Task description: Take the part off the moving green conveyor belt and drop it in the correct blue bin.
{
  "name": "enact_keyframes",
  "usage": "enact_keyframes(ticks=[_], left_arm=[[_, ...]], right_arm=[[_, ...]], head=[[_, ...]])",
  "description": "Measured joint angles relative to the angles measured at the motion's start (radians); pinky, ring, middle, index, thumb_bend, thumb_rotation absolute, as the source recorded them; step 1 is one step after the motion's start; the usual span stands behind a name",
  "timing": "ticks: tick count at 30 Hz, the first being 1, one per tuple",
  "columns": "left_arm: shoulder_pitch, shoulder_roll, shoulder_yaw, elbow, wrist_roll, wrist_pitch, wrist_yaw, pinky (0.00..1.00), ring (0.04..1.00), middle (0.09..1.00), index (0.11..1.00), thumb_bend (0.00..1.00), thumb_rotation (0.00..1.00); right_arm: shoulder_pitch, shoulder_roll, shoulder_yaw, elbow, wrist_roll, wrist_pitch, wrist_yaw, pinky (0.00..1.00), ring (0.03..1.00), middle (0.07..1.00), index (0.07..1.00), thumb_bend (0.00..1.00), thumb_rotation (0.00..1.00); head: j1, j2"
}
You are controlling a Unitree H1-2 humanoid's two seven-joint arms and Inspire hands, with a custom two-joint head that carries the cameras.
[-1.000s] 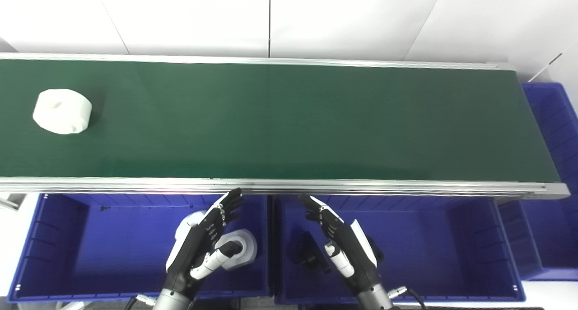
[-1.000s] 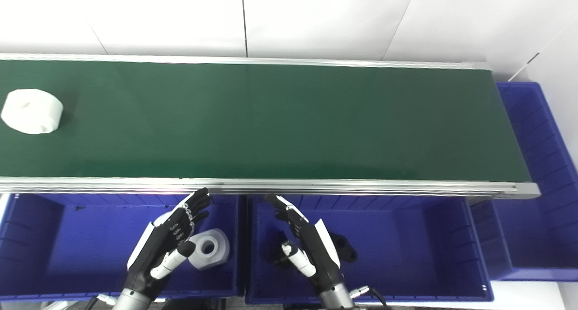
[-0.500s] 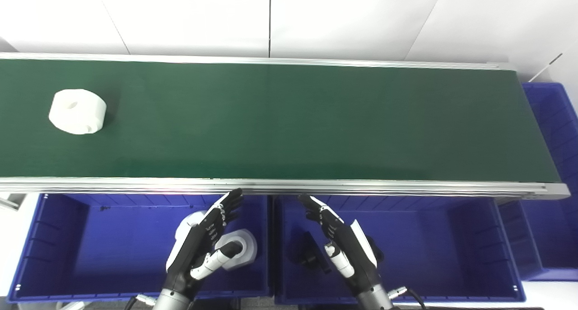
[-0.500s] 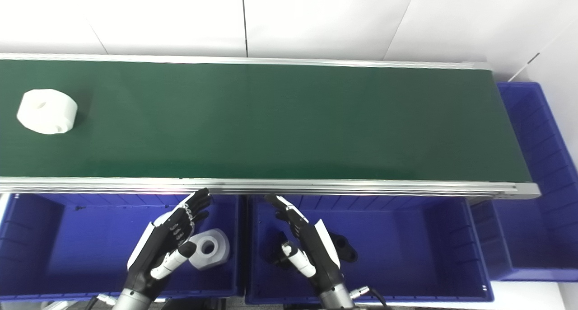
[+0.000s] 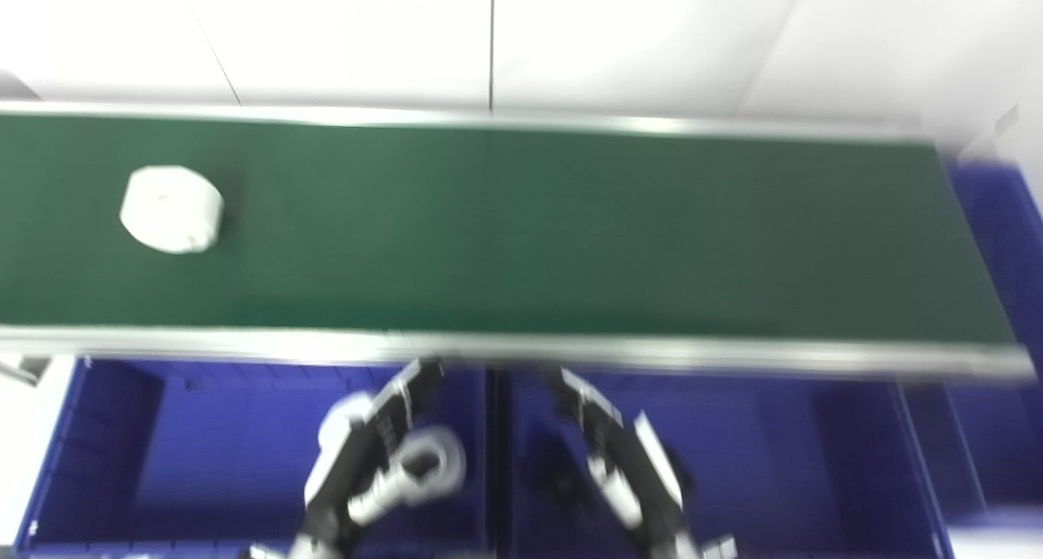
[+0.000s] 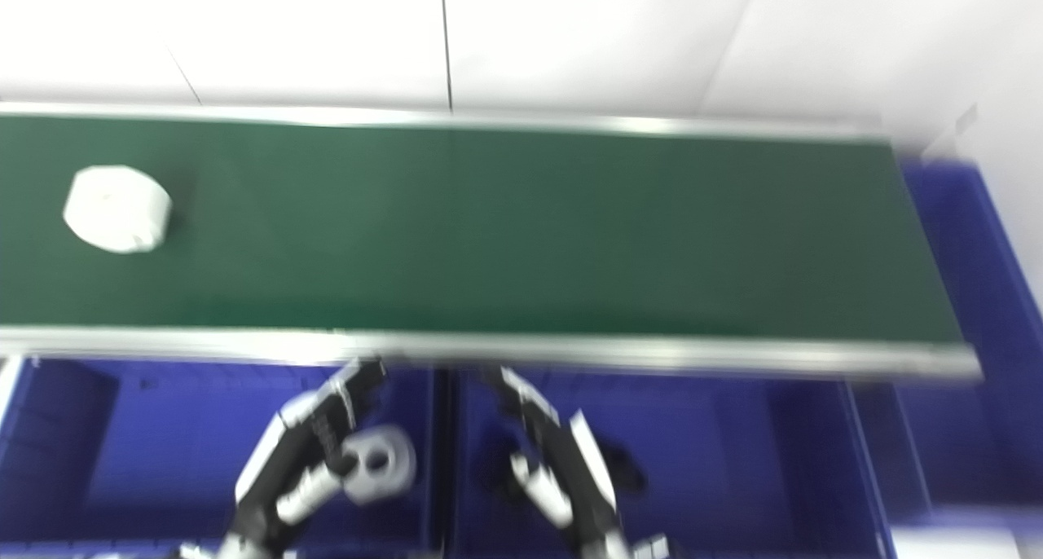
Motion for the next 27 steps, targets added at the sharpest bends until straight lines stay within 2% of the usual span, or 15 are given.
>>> enact_keyframes(ticks=[6,11,17,22,27], left_arm=[[-0.008,-0.023,-0.006,0.036,0.04,-0.032,0.01,0.81,0.883,0.888,0.865,0.79,0.67],[-0.013,-0.038,-0.004,0.06,0.058,-0.037,0.024,0.79,0.868,0.877,0.85,0.81,0.68],[-0.015,-0.037,-0.006,0.069,0.061,-0.037,0.023,0.78,0.862,0.877,0.853,0.79,0.68],[-0.021,-0.038,-0.014,0.067,0.066,-0.032,0.023,0.77,0.857,0.875,0.852,0.81,0.69],[-0.022,-0.042,-0.018,0.06,0.083,-0.034,0.03,0.75,0.844,0.857,0.824,0.84,0.7]], right_arm=[[-0.005,-0.017,-0.02,0.001,0.022,-0.001,0.003,0.84,0.898,0.933,0.889,0.93,1.0],[-0.005,-0.017,-0.024,0.0,0.023,-0.001,0.003,0.82,0.89,0.924,0.889,0.95,1.0],[-0.008,-0.018,-0.025,0.008,0.042,-0.001,0.008,0.84,0.889,0.919,0.886,0.93,1.0],[-0.016,-0.029,-0.03,0.026,0.055,-0.003,0.014,0.85,0.889,0.923,0.893,0.93,1.0],[-0.023,-0.035,-0.04,0.03,0.06,-0.003,0.024,0.86,0.889,0.921,0.899,0.93,1.0]], head=[[0.034,-0.017],[0.052,-0.051],[0.086,-0.057],[0.134,-0.048],[0.148,-0.039]])
